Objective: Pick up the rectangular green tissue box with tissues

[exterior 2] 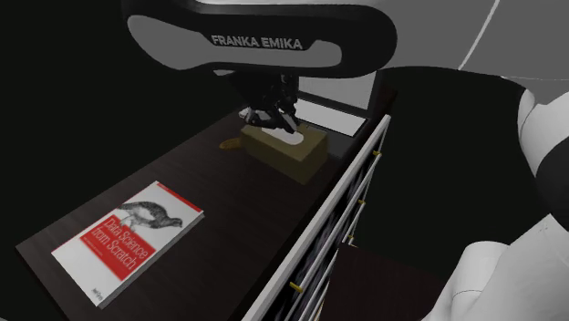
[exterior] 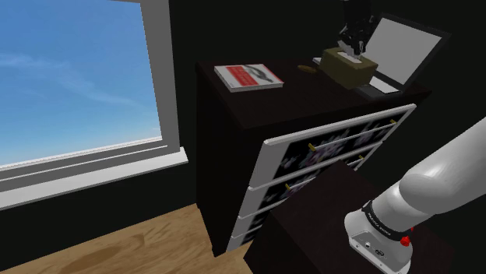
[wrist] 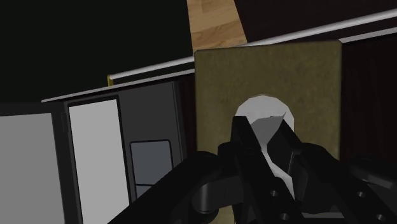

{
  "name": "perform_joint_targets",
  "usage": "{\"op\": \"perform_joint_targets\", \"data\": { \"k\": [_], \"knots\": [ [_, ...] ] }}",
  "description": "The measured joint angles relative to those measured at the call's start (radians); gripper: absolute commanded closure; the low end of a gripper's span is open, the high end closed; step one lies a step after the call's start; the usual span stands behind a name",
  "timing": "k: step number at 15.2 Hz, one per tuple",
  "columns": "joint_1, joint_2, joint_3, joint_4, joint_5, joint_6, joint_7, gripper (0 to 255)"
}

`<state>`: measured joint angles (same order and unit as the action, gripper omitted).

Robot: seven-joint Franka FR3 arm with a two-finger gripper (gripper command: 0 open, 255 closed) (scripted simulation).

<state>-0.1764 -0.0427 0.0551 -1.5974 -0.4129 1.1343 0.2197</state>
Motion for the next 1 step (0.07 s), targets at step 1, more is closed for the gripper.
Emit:
{"op": "perform_joint_targets", "data": {
  "k": [1],
  "knots": [
    [0.000,0.003,0.001,0.011,-0.001,-0.008,-0.002,255]
  ]
}}
